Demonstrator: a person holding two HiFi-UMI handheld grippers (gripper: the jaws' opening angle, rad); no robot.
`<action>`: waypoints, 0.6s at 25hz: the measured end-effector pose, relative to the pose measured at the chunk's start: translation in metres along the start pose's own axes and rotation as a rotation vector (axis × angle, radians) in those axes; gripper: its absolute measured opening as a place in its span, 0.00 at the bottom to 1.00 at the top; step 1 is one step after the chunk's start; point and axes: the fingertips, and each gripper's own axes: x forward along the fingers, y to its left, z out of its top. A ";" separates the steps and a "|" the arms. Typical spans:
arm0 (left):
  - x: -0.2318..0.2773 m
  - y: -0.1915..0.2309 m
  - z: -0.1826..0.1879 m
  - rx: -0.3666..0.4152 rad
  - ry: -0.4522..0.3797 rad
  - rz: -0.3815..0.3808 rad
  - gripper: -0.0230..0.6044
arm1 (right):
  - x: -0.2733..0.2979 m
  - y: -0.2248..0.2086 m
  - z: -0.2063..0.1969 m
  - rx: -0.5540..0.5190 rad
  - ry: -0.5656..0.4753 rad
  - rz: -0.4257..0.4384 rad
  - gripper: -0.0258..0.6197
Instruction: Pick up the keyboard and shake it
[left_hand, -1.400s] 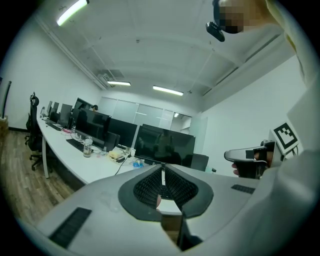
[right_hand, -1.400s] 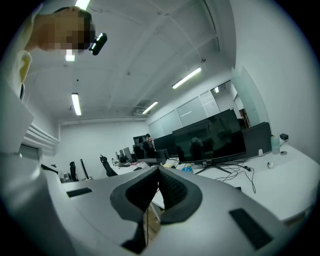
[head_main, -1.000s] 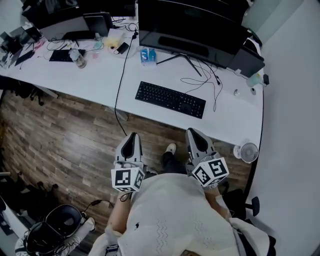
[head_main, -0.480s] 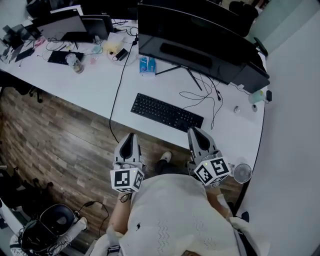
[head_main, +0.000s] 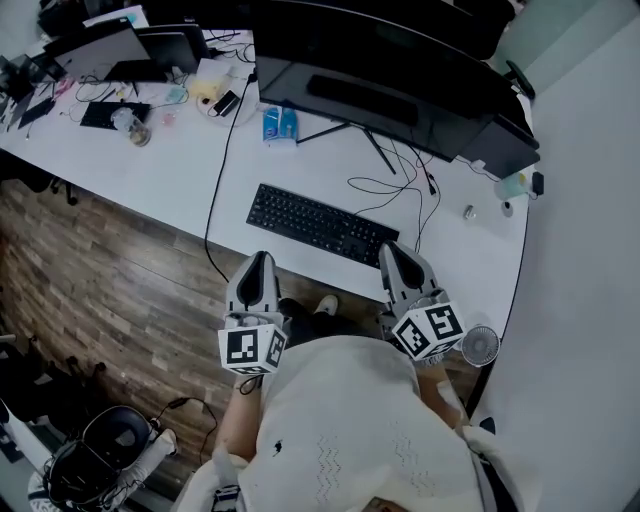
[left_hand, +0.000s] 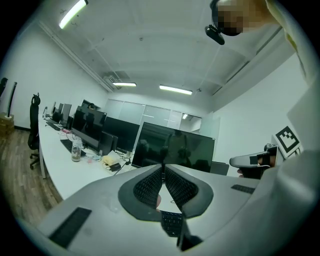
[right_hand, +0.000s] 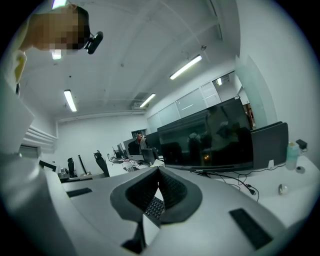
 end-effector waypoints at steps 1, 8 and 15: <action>0.001 0.001 -0.003 -0.002 0.008 0.001 0.08 | -0.001 -0.003 -0.001 0.002 0.000 -0.007 0.04; 0.021 -0.002 -0.019 -0.001 0.053 -0.053 0.08 | -0.009 -0.025 -0.001 0.013 -0.006 -0.092 0.04; 0.060 -0.007 -0.022 0.002 0.107 -0.196 0.08 | -0.007 -0.036 -0.001 0.044 -0.022 -0.233 0.04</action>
